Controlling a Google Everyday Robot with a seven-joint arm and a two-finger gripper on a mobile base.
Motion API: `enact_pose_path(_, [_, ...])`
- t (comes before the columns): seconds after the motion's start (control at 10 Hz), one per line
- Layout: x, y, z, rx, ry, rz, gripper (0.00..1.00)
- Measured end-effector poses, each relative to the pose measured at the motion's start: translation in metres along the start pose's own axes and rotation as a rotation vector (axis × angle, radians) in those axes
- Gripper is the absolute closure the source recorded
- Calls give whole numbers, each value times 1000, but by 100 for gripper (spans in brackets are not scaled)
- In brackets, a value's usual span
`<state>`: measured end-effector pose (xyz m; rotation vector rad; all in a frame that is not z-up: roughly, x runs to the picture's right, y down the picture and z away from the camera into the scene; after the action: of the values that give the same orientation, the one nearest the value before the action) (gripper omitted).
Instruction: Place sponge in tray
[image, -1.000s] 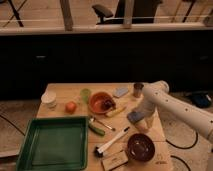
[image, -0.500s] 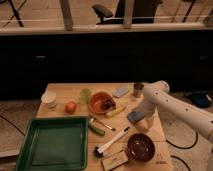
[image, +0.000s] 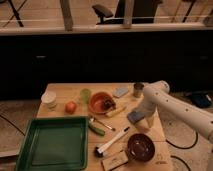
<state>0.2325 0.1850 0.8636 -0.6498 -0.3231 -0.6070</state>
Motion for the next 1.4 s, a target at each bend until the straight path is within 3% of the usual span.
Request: enact_pose_path(1.4, [5,2,2,1,11,-84,20])
